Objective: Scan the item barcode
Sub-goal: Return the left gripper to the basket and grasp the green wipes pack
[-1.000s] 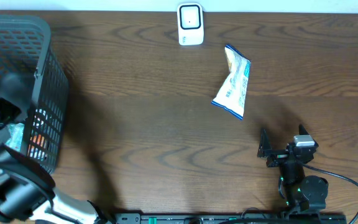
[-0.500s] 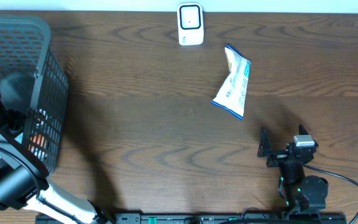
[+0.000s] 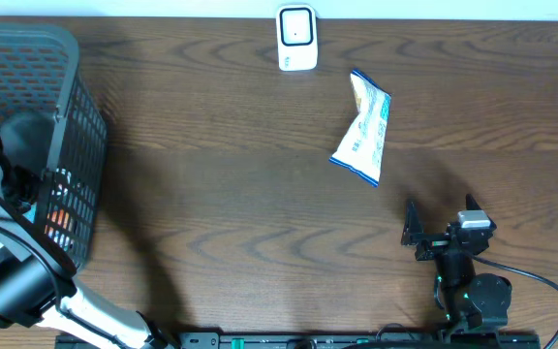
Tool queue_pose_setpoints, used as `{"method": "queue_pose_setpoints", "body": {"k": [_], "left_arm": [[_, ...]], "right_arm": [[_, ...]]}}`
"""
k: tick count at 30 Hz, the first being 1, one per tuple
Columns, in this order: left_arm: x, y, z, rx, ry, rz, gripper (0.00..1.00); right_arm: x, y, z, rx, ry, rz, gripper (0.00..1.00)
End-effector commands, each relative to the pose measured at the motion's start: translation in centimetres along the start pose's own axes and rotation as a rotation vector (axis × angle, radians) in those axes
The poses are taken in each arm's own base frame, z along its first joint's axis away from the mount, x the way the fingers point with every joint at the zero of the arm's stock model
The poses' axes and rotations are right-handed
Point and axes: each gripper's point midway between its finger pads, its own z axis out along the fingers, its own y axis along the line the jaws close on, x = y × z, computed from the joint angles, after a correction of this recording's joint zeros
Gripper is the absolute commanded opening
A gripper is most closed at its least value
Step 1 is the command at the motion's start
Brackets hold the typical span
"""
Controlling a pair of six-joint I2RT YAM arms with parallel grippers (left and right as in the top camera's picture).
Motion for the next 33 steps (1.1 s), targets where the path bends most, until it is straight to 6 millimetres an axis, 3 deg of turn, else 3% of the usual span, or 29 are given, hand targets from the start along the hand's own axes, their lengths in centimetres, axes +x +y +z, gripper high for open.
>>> {"method": "queue_pose_setpoints", "body": {"k": [1,5,8,13,17,21,27,32,33], "left_arm": [[1.9,0.3,1.6,-0.02,0.055,0.021,0.56],[2.0,0.3,1.6,-0.021,0.062,0.022,0.36],[2.3,0.4,1.5,-0.022,0.074,0.026,0.08],[2.1,0.8,-0.2,-0.022,0.067,0.002,0.07],[0.6,1.5,-3.6,-0.005,-0.028,-0.126,0.07],[-1.6,2.5,-9.2,0.055,-0.212,-0.292,0.07],[-4.7,1.5,-21.6,0.385,-0.572,-0.353,0.08],[-4.4,1.0,-31.9,0.736,-0.769,-0.51,0.07],[-3.8,0.5,-34.8,0.868,-0.788,-0.546,0.07]], "right_arm": [[0.1,-0.3,0.0,0.013,0.001,0.014,0.99],[0.1,-0.3,0.0,0.013,0.001,0.015,0.99],[0.1,-0.3,0.0,0.013,0.001,0.015,0.99],[0.1,-0.3,0.0,0.013,0.001,0.014,0.99],[0.1,-0.3,0.0,0.013,0.001,0.015,0.99],[0.1,-0.3,0.0,0.013,0.001,0.015,0.99],[0.1,-0.3,0.0,0.013,0.001,0.015,0.99],[0.1,-0.3,0.0,0.013,0.001,0.015,0.99],[0.1,-0.3,0.0,0.013,0.001,0.015,0.99]]}}
